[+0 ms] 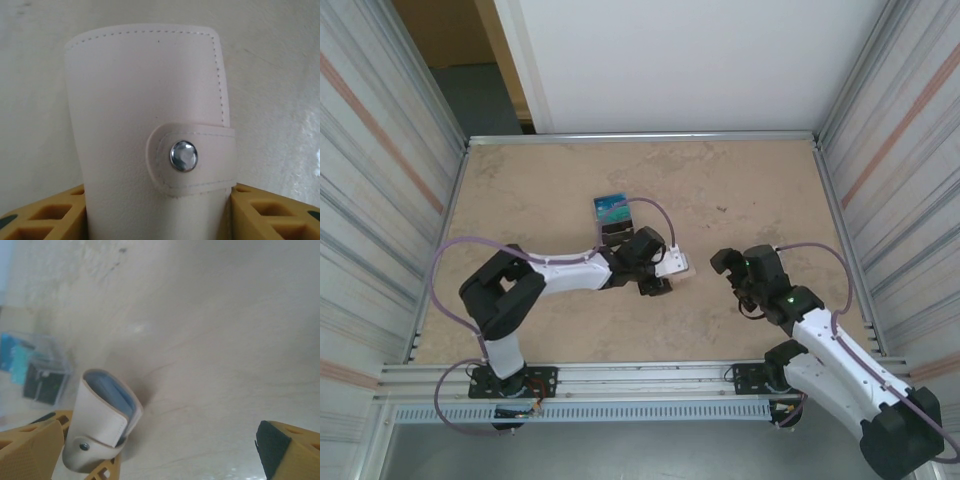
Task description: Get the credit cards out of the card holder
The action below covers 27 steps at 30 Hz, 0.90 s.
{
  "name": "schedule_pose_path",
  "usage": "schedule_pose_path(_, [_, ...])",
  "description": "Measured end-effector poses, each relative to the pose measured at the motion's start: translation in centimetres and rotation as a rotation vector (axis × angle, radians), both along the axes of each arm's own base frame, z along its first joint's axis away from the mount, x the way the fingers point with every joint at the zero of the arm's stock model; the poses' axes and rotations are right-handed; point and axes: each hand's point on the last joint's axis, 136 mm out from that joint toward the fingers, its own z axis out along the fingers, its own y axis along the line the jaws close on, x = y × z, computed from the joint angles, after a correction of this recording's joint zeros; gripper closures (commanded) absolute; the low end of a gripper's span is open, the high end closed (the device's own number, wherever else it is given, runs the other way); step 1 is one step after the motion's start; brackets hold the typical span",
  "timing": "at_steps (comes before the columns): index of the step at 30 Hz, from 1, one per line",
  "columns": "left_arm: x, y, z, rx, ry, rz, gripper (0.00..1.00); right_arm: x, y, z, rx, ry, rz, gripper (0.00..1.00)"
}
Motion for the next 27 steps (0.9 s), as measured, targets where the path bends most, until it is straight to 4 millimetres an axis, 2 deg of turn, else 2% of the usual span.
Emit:
schedule_pose_path(7, [0.8, 1.1, 5.5, -0.199, -0.036, 0.201, 0.42, 1.6, 4.4, 3.0, 0.156, -0.134, 0.199, 0.01])
schedule_pose_path(12, [1.0, 1.8, 8.5, -0.305, -0.043, 0.284, 0.42, 2.6, 7.7, 3.9, 0.227, -0.174, 0.334, 0.01])
schedule_pose_path(14, [1.0, 2.1, 9.2, -0.328, -0.045, 0.304, 0.42, 2.8, 9.1, 4.8, 0.235, -0.195, 0.392, 0.01])
schedule_pose_path(18, [1.0, 2.8, 9.9, -0.355, -0.048, 0.342, 0.42, 3.6, 12.2, 8.3, 0.230, -0.297, 0.510, 0.01])
schedule_pose_path(19, [1.2, 3.0, 10.4, -0.368, -0.056, 0.354, 0.42, 3.9, 12.5, 8.6, 0.223, -0.310, 0.522, 0.01])
schedule_pose_path(23, [1.5, 3.5, 11.5, -0.398, -0.073, 0.382, 0.42, 4.9, 13.9, 9.1, 0.212, -0.320, 0.559, 0.01])
schedule_pose_path(27, [1.2, 3.9, 11.1, -0.396, -0.071, 0.383, 0.42, 5.7, 15.2, 8.5, 0.230, -0.315, 0.587, 0.10])
